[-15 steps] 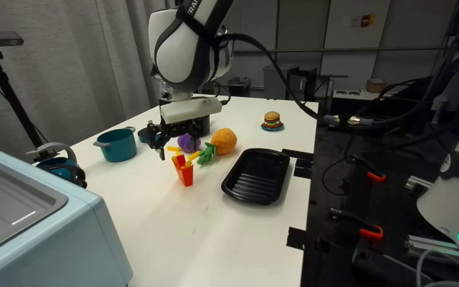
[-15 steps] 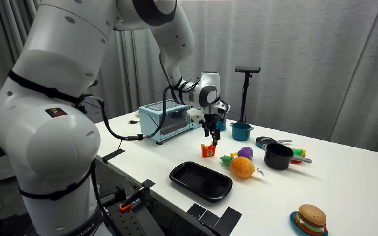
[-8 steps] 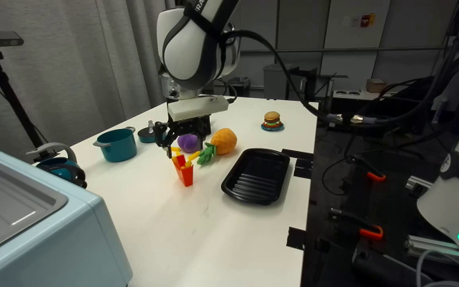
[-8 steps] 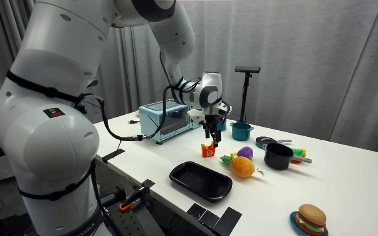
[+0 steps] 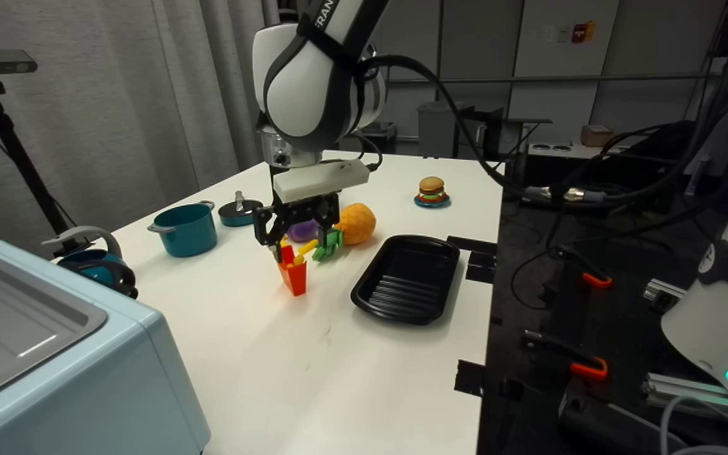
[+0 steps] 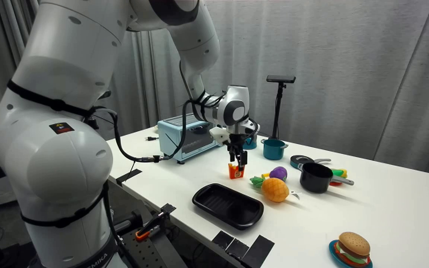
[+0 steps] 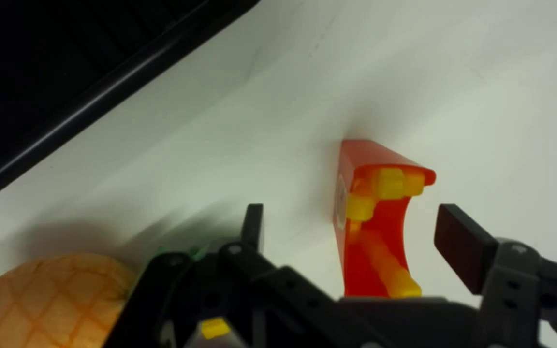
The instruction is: Remove three yellow objects from the orange bowl
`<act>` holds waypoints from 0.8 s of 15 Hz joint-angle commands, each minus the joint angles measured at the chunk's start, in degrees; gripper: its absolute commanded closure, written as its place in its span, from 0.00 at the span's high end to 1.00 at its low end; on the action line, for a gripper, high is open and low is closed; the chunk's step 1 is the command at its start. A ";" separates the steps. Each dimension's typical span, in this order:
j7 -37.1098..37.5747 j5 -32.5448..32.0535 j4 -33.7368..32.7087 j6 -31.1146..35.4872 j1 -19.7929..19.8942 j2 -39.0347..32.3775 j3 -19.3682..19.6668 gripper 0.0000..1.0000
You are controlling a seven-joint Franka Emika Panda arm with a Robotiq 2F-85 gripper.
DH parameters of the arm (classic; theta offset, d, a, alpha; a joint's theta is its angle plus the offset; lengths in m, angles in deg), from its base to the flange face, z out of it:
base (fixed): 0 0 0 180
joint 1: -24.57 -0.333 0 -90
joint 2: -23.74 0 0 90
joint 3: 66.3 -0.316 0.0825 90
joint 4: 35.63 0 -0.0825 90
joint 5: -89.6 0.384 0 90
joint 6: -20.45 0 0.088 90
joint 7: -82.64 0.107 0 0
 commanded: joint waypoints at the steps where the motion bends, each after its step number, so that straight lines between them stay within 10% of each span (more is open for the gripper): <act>1: -0.54 1.05 0.54 -0.66 0.19 0.70 -0.26 0.82; 9: 0.05 1.40 -0.25 -0.73 -0.13 -0.33 -0.52 0.10; 12: 0.23 1.74 -0.73 -0.78 -0.39 -0.61 -0.95 0.01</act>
